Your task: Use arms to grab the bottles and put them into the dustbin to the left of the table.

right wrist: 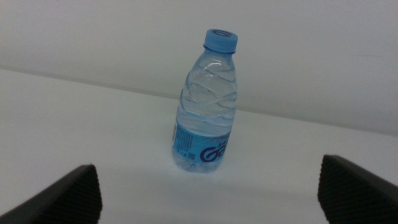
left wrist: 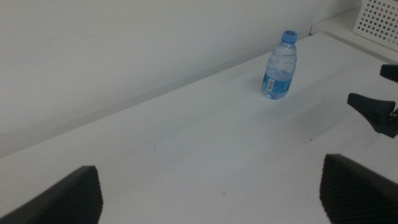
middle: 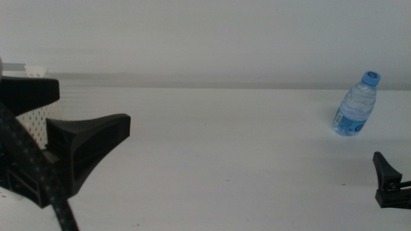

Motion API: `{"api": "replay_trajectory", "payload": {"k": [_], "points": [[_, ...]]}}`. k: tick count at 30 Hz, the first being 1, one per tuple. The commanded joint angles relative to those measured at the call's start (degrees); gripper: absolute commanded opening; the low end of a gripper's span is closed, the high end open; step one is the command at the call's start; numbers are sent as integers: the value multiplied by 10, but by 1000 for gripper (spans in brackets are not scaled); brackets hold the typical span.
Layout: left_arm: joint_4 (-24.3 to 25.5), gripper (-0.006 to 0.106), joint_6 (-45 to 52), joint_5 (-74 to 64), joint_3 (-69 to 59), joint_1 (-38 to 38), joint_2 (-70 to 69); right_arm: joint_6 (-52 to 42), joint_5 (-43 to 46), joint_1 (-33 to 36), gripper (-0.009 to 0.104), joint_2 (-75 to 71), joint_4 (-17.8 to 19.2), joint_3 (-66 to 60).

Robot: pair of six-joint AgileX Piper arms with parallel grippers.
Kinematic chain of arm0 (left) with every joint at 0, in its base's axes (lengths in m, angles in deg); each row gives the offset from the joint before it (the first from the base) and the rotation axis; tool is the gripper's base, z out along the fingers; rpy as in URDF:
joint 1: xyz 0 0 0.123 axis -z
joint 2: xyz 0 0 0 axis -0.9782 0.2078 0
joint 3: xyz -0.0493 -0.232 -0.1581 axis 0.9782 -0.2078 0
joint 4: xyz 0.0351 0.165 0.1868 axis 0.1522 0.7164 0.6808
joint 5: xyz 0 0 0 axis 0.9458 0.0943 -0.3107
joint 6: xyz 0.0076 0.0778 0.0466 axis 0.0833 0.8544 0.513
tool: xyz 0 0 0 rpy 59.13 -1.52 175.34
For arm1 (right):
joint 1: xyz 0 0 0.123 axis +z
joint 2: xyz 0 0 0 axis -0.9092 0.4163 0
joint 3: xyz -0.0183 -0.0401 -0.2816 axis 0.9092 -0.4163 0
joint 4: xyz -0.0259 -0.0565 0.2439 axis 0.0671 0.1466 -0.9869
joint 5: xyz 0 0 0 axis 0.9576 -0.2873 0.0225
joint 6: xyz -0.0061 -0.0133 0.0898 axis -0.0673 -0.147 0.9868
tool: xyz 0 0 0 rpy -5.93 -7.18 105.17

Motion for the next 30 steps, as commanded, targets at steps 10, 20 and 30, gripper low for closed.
{"api": "replay_trajectory", "payload": {"k": [10, 20, 30], "points": [[-1, 94, 0, 9, 5, -1, -3, 45, 19, -2, 93, 141, -57, 92], [-1, 94, 0, 9, 5, -1, -3, 23, 19, -2, 93, 245, -65, 189], [-1, 94, 0, 9, 5, -1, -3, 4, 18, -2, 93, 335, -72, 279]]}}
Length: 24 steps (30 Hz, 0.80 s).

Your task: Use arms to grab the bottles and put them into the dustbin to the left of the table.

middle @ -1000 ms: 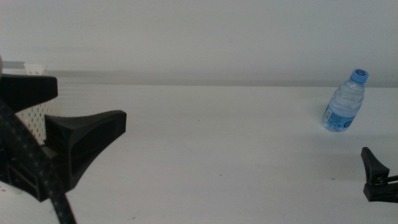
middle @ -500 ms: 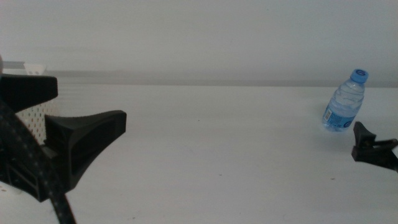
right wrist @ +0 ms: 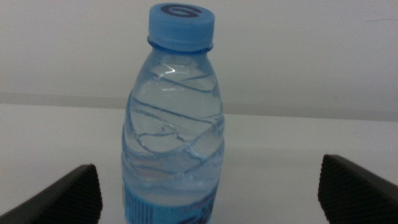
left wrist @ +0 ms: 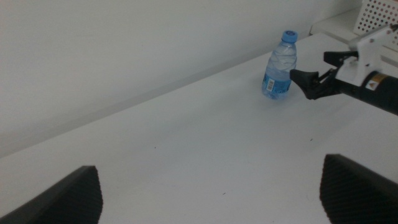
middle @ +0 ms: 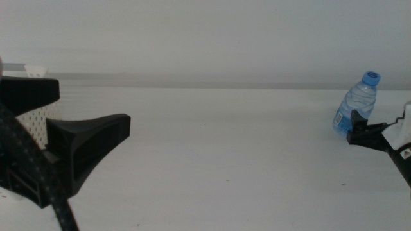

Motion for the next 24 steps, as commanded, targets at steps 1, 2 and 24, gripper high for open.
{"api": "replay_trajectory", "payload": {"k": [1, 2, 24], "points": [[-1, 94, 0, 9, 5, -1, -3, -7, 4, -2, 93, 17, 1, 20], [-1, 94, 0, 9, 5, -1, -3, -7, 4, -2, 93, 23, 1, 26], [-1, 94, 0, 9, 5, -1, -3, 2, -29, 12, 93, 158, 32, 177]]}}
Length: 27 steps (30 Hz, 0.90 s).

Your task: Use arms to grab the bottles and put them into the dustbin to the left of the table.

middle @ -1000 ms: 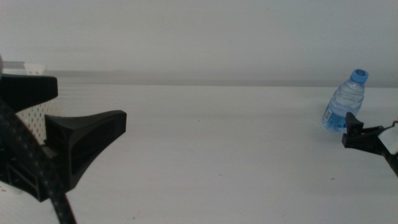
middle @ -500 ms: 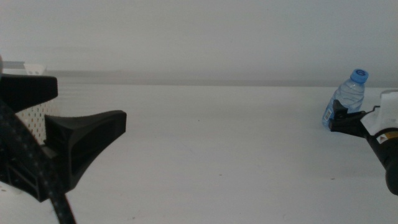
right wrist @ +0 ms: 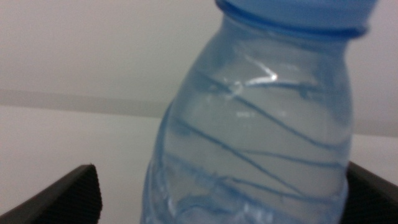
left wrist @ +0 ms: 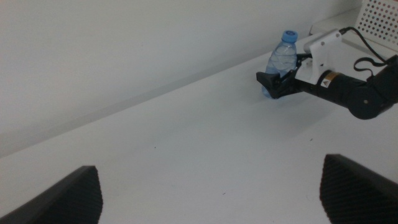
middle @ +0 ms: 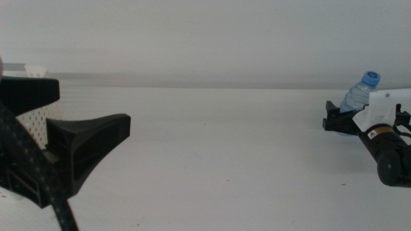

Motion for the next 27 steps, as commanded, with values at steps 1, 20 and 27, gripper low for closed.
{"api": "replay_trajectory", "payload": {"k": [1, 20, 27], "points": [[-1, 94, 0, 9, 5, -1, -3, -2, -1, 2, 93, 11, 4, 17], [-1, 94, 0, 9, 5, -1, -3, 20, -101, 52, 1, -15, 87, 75], [-1, 94, 0, 11, 5, -1, -3, 166, -247, 184, -1, -67, 202, 216]]}}
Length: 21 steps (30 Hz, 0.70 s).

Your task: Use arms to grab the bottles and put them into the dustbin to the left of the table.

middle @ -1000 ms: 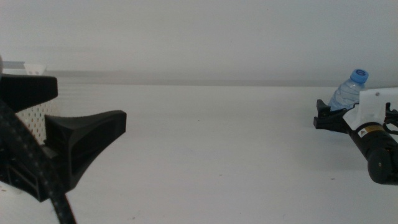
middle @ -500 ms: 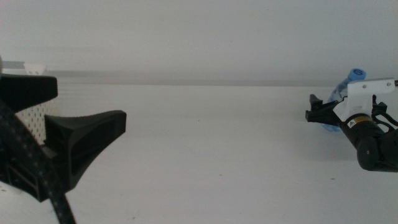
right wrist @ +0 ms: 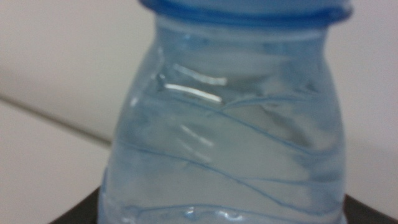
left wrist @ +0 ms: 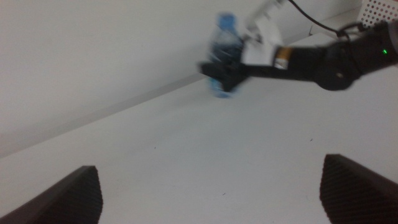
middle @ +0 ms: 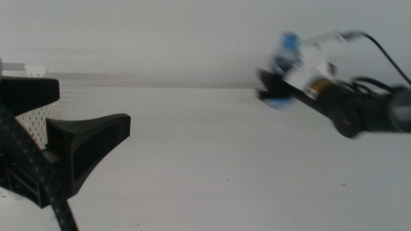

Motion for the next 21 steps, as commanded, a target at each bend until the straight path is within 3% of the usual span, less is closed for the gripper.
{"api": "replay_trajectory", "payload": {"k": [1, 10, 18, 21], "points": [[-1, 94, 0, 11, 5, -1, -3, 56, -5, 56, -1, 1, 49, 60], [-1, 94, 0, 11, 5, -1, -3, 67, -47, 196, -1, 134, 58, 224], [-1, 94, 0, 12, 5, -1, -3, 72, -50, 209, 0, 191, 46, 234], [-1, 94, 0, 12, 5, -1, -3, 74, -65, 209, 6, 192, 46, 234]]}}
